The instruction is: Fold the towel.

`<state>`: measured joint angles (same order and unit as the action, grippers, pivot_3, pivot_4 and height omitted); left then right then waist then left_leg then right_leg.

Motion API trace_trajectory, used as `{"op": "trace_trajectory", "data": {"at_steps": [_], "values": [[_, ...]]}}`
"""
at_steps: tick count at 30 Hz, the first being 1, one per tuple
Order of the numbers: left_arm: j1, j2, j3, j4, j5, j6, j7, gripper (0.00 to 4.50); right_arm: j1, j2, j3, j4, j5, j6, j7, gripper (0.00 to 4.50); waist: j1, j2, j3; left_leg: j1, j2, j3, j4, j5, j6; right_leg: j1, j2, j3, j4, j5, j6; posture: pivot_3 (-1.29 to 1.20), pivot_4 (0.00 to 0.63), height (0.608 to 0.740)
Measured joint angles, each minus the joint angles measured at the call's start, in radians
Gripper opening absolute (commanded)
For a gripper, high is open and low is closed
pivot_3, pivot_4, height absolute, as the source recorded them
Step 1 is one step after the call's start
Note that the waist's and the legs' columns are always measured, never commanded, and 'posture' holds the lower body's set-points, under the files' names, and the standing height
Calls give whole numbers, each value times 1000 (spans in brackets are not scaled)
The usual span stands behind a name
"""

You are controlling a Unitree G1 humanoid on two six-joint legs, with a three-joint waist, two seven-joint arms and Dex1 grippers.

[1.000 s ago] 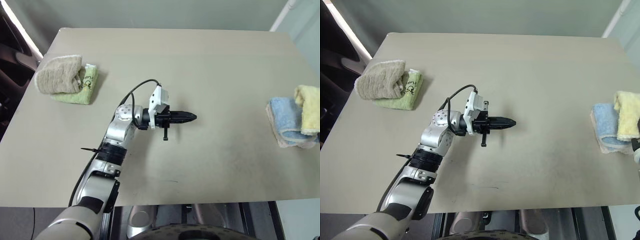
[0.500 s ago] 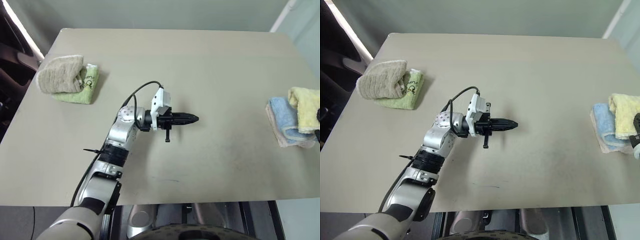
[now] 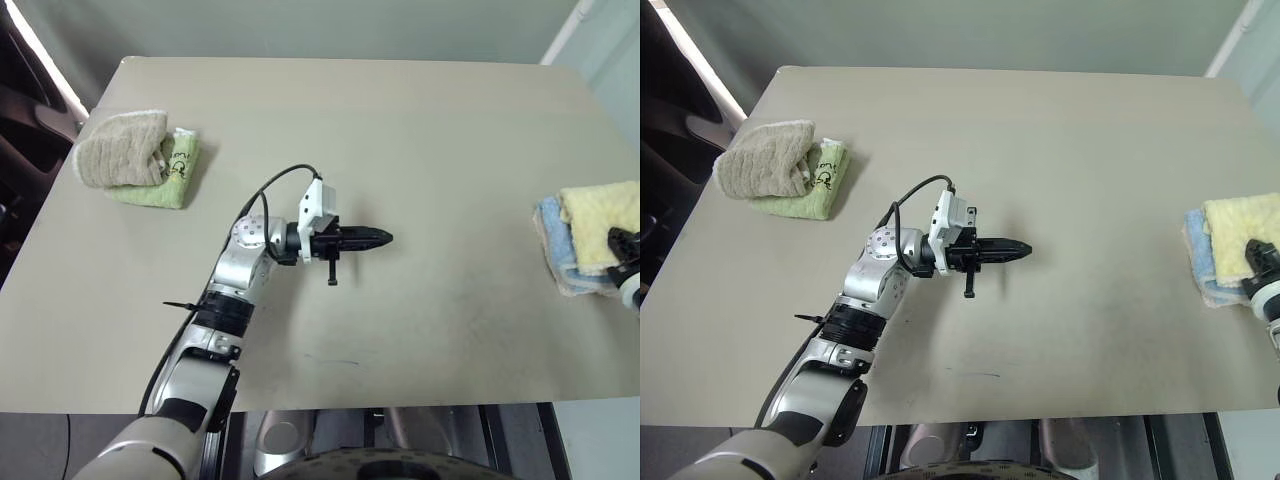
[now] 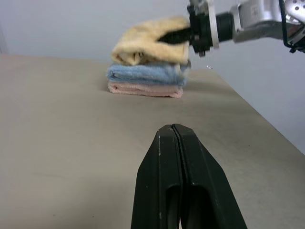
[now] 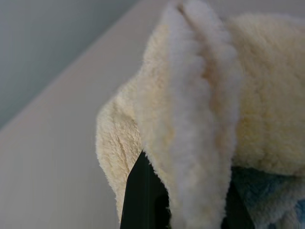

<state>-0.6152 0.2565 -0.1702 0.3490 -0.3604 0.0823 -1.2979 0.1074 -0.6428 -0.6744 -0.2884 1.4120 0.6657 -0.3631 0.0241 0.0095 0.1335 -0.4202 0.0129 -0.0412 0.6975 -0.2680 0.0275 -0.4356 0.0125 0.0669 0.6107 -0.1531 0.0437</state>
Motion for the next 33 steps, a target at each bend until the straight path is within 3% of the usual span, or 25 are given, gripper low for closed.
{"op": "trace_trajectory", "data": {"at_steps": [3,16,17,23,33], "values": [[4,3,1,2,1,-10,2,0,2,13,4,12,-24,5,4,19,0,0,0,0,0,0,1,-1,0,1,0,0,0,0,0,0,150,733],[4,4,1,47,2,-51,10,0,1,32,-35,29,-9,40,-5,4313,0,0,0,0,0,0,2,-1,1,1,0,0,-1,-1,-2,0,150,733],[4,2,1,56,2,-57,7,0,3,32,-47,29,-2,41,-9,4477,1,0,0,0,0,0,2,-1,1,1,0,0,-1,-1,-2,0,150,733],[-14,-16,2,135,3,-95,-15,0,61,44,-123,11,60,41,-12,4477,7,0,0,0,0,0,2,-3,1,1,0,1,0,-2,-2,0,150,733],[-60,-44,5,220,19,-152,-50,0,300,50,-246,-130,286,47,132,4477,8,3,-1,-1,-1,1,2,-10,0,1,0,1,-1,-9,-1,0,150,733]]}}
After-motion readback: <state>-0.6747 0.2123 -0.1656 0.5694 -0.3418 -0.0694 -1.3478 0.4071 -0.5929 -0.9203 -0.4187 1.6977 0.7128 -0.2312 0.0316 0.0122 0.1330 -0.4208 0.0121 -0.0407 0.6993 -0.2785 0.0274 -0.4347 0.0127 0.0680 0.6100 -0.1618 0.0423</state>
